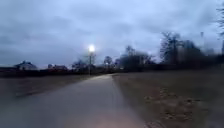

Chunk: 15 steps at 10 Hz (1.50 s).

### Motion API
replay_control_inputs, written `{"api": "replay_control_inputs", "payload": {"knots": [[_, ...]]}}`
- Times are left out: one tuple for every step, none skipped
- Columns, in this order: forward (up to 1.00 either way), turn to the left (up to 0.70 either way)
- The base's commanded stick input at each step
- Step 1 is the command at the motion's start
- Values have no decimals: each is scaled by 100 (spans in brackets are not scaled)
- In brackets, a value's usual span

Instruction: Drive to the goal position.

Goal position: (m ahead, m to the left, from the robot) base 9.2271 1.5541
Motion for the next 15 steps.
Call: {"api": "replay_control_inputs", "payload": {"knots": [[100, 44], [100, 13], [100, 4], [100, 4], [100, 4], [100, 4], [100, 4], [100, 4], [100, 4], [100, 4], [100, 4], [100, 4], [100, 4], [100, 4], [100, 4]]}}
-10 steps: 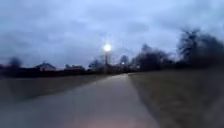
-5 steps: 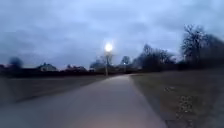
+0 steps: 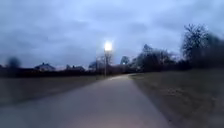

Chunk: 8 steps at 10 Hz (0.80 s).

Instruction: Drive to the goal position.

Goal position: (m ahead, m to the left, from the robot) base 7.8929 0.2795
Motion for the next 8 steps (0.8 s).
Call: {"api": "replay_control_inputs", "payload": {"knots": [[100, 4], [100, 4], [100, 4], [100, 4], [100, 4], [100, 4], [100, 4], [100, 4]]}}
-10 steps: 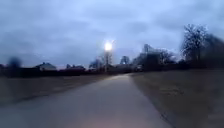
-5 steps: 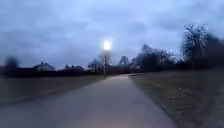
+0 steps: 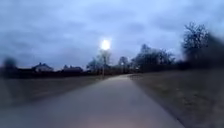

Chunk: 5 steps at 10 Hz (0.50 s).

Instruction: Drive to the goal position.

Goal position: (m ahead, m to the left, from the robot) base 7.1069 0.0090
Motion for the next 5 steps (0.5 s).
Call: {"api": "replay_control_inputs", "payload": {"knots": [[100, 4], [100, 4], [100, 4], [100, 4], [100, 4]]}}
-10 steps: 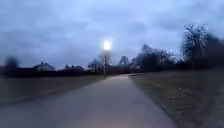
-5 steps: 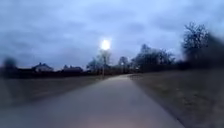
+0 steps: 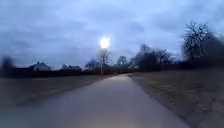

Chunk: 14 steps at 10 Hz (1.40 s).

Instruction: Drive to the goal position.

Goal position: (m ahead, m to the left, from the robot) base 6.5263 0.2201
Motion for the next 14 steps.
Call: {"api": "replay_control_inputs", "payload": {"knots": [[100, 4], [100, 4], [100, 4], [100, 4], [100, 4], [100, 4], [100, 4], [100, 4], [100, 4], [100, 4], [100, 4], [100, 4], [100, 4], [100, 4]]}}
